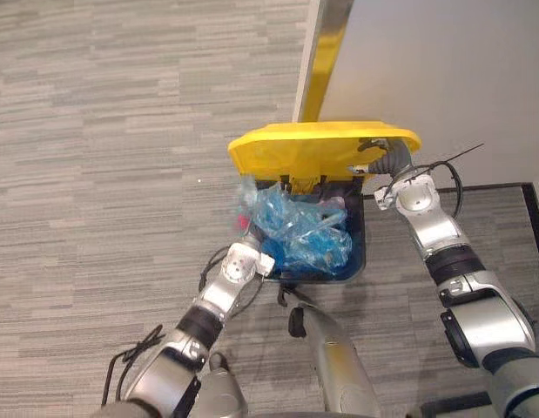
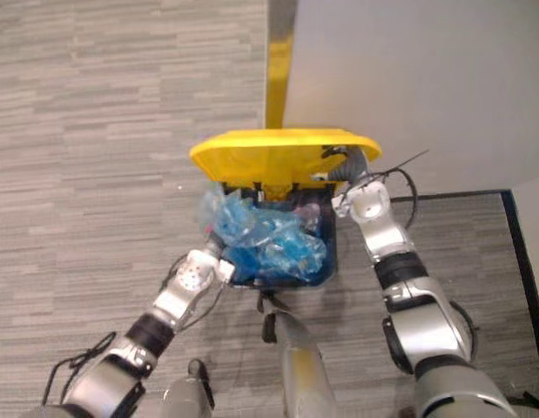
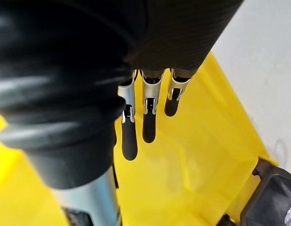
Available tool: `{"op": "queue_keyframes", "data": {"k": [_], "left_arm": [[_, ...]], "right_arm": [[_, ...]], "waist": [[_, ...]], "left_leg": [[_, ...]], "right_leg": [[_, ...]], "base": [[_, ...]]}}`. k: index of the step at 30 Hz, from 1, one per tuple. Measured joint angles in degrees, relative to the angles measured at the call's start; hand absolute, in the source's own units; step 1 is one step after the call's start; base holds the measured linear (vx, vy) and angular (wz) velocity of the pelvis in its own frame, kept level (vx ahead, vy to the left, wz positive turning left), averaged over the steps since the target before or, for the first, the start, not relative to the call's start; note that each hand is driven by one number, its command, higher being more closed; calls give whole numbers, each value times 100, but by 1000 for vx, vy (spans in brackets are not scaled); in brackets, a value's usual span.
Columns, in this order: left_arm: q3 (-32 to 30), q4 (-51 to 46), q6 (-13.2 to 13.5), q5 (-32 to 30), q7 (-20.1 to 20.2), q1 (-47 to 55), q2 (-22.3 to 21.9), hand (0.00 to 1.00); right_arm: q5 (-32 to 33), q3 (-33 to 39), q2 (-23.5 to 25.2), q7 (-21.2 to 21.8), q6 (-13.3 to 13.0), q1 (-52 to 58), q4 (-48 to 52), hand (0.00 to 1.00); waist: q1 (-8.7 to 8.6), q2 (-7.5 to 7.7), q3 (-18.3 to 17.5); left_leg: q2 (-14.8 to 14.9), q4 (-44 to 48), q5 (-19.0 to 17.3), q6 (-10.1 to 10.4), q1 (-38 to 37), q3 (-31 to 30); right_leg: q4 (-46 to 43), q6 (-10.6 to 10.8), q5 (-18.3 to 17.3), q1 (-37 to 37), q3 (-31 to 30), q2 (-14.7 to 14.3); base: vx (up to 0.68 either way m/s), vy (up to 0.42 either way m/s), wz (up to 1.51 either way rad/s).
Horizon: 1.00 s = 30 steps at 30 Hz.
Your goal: Gather rubbish on tea table into small bin, then transfer packed bag to large trash can.
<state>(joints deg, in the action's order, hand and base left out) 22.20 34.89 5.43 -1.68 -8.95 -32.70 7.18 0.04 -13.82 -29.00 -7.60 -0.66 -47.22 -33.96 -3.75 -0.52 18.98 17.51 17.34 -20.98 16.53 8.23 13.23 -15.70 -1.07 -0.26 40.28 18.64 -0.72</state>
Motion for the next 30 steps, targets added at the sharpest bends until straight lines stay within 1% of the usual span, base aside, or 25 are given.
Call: {"op": "queue_keyframes", "data": {"k": [1, 2, 3, 5, 6, 8, 9, 10, 11, 12, 13, 15, 16, 17, 18, 19, 20, 21, 22, 23, 24, 29, 30], "left_arm": [[-29, 70, -66, -73, -19, -78, -5, 0], [-33, 76, -121, -114, -76, -120, -14, 0], [-39, 121, -171, -186, -101, -250, -40, 0], [-52, 375, -234, -341, -104, -481, -143, 0], [-54, 490, -259, -416, -103, -628, -174, 0], [-37, 546, -354, -607, -86, -689, -204, 0], [-5, 559, -373, -719, -81, -689, -232, 0], [28, 558, -374, -822, -71, -694, -262, 0], [72, 559, -377, -857, -54, -694, -289, 0], [151, 559, -377, -951, -32, -715, -315, 0], [145, 570, -392, -975, -5, -808, -329, 0], [195, 718, -398, -1046, 40, -1023, -331, 0], [268, 760, -396, -1065, 39, -1166, -344, 0], [288, 760, -393, -1067, 39, -1210, -358, 0], [313, 753, -383, -1070, 38, -1307, -375, 0], [323, 752, -366, -1072, 38, -1365, -369, 0], [327, 746, -344, -1074, 36, -1389, -374, 0], [331, 743, -346, -1076, 34, -1285, -380, 0], [324, 745, -357, -1076, 32, -1164, -371, 0], [311, 750, -374, -1075, 31, -1021, -364, 0], [301, 749, -376, -1075, 31, -940, -362, 0], [246, 628, -368, -1065, 29, -865, -384, 0], [200, 509, -360, -1057, 26, -781, -383, 0]], "right_arm": [[1, 0, 45, -19, -8, 2, 59, 0], [1, 0, 91, -29, -8, 2, 126, 0], [1, 13, 150, -49, -33, 0, 224, 0], [3, 13, 230, -100, -35, 40, 296, 0], [2, 14, 283, -145, -39, 87, 438, 0], [2, 17, 437, -153, -35, 153, 584, 0], [2, 17, 492, -154, -35, 227, 691, 0], [2, 18, 527, -162, -34, 279, 794, 0], [2, 18, 527, -163, -34, 288, 826, 0], [1, 18, 531, -165, -35, 265, 834, 0], [2, 17, 584, -144, -35, 144, 869, 0], [1, 12, 649, -124, -32, 117, 876, 0], [2, 14, 647, -111, -32, 116, 876, 0], [1, 14, 633, -106, -31, 111, 876, 0], [2, 14, 627, -91, -28, 112, 876, 0], [2, 17, 635, -90, -31, 113, 877, 0], [1, 17, 635, -89, -31, 148, 876, 0], [1, 1, 664, -65, -32, 203, 876, 0], [-3, -20, 697, -26, -34, 240, 877, 0], [-5, -70, 700, 6, -35, 292, 887, 0], [-6, -69, 699, 22, -34, 331, 887, 0], [-45, -69, 686, 40, -26, 352, 887, 0], [-142, -69, 685, 43, -18, 394, 886, 0]], "waist": [[-7, 39, 38], [-24, 45, 55], [-40, 46, 134], [-47, 42, 155], [-50, 125, 222], [-65, 193, 305], [-62, 184, 306], [-38, 177, 312], [-59, 183, 308], [-100, 205, 292], [52, 183, 291], [54, 174, 295], [40, 164, 298], [23, 156, 301], [14, 144, 299], [8, 150, 291], [-1, 201, 277], [39, 178, 263], [70, 146, 245], [85, 84, 210], [88, 77, 201], [78, 76, 190], [74, 76, 190]], "left_leg": [[34, 131, -25, 34, 113, 24], [99, 331, -90, 29, 246, 49], [188, 719, -222, 31, 370, 97], [300, 1004, -413, 19, 390, 288], [311, 1044, -505, 39, 397, 400], [358, 1090, -545, -20, 403, 491], [404, 1038, -548, -29, 413, 527], [430, 887, -543, -34, 395, 545], [461, 857, -537, -19, 396, 552], [498, 884, -484, 67, 399, 615], [660, 1004, -487, 61, 367, 677], [731, 861, -486, 59, 47, 687], [705, 635, -485, 60, -278, 774], [662, 483, -482, 58, -443, 856], [557, 259, -396, 52, -726, 970], [498, 46, -453, 1, -836, 1079], [342, -68, -506, 7, -813, 1083], [231, -61, -509, -2, -809, 1108], [182, -38, -550, -17, -800, 1124], [164, 22, -646, -6, -743, 1102], [158, 61, -651, -1, -689, 1096], [153, 39, -580, -9, -660, 1029], [140, -50, -527, -13, -736, 956]], "right_leg": [[-51, -61, -42, 123, 2, -2], [-147, -123, -85, 233, 15, -12], [-317, -217, -148, 346, 32, -17], [-537, -291, -212, 508, 49, -13], [-666, -296, -237, 589, 34, 48], [-720, -253, -238, 607, 47, 91], [-750, 12, -306, 644, 148, 143], [-1243, -18, -407, 903, 206, 314], [-1640, -411, -459, 1097, -149, 355], [-1689, -340, -770, 1077, -336, 324], [-1603, -245, -802, 1112, -280, 128], [-1742, -253, -800, 1111, -119, 6], [-1842, -245, -820, 1112, -24, -32], [-1882, -294, -850, 1114, 1, -33], [-1959, -392, -877, 1133, 44, -24], [-2032, -398, -880, 1186, 62, 31], [-2026, -470, -830, 1238, 25, 183], [-1954, -451, -762, 1228, -59, 239], [-1877, -387, -726, 1214, -96, 259], [-1766, -332, -688, 1191, -108, 262], [-1660, -276, -612, 1169, -112, 267], [-1566, -394, -462, 1112, -64, 271], [-1551, -397, -460, 1045, -35, 275]], "base": [[40, -41, -7], [54, -48, -10], [51, -39, -10], [41, -17, -8], [0, 0, 0], [-48, -4, 1], [-9, -45, 11], [44, -59, 30], [91, -89, 55], [187, -163, 21], [201, -163, -2], [210, -96, -12], [159, -16, 12], [96, 25, 15], [30, 47, 18], [-36, 70, 28], [-124, 72, 24], [-201, 82, 14], [-222, 73, -3], [-203, 68, -5], [-149, 45, -1], [-45, 14, 2], [20, 12, 16]]}}
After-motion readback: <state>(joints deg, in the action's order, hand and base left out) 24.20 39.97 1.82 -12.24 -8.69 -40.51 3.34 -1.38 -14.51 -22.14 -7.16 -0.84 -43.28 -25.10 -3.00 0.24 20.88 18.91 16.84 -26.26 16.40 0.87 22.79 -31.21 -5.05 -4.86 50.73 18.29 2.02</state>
